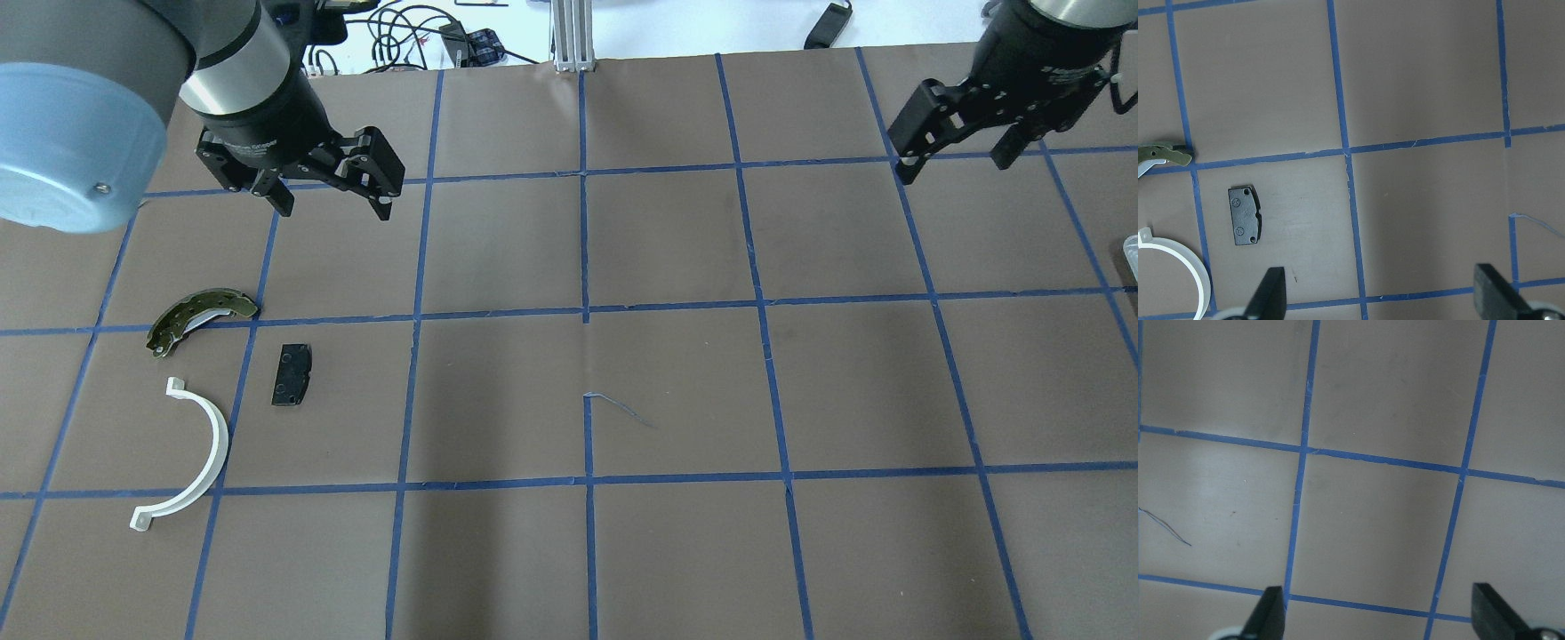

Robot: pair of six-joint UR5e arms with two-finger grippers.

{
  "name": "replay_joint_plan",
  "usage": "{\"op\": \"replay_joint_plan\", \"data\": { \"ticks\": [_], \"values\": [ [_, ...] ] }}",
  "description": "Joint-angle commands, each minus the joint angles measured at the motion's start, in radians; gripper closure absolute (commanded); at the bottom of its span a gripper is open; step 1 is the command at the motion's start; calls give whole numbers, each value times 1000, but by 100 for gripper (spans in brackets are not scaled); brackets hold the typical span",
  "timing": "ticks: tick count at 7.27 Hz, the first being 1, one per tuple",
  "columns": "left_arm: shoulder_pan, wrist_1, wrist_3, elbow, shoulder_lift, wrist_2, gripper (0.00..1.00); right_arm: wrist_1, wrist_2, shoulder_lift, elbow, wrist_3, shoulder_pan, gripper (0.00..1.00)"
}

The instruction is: Place bearing gear from tray to pile

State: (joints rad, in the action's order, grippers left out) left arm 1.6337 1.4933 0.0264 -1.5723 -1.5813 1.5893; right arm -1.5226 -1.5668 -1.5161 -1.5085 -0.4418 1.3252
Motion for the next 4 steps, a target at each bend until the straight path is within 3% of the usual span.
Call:
{"op": "replay_joint_plan", "data": {
  "ticks": [1, 2, 4],
  "values": [
    [2, -1, 3, 0, 0, 0, 0, -1, 1, 28, -18, -377, -195, 0],
    [0, -1, 3, 0, 0, 0, 0, -7, 4, 43, -36, -543, -278, 0],
    [2, -1, 3, 0, 0, 0, 0, -182, -18, 144, -56, -830, -392, 0]
  ]
}}
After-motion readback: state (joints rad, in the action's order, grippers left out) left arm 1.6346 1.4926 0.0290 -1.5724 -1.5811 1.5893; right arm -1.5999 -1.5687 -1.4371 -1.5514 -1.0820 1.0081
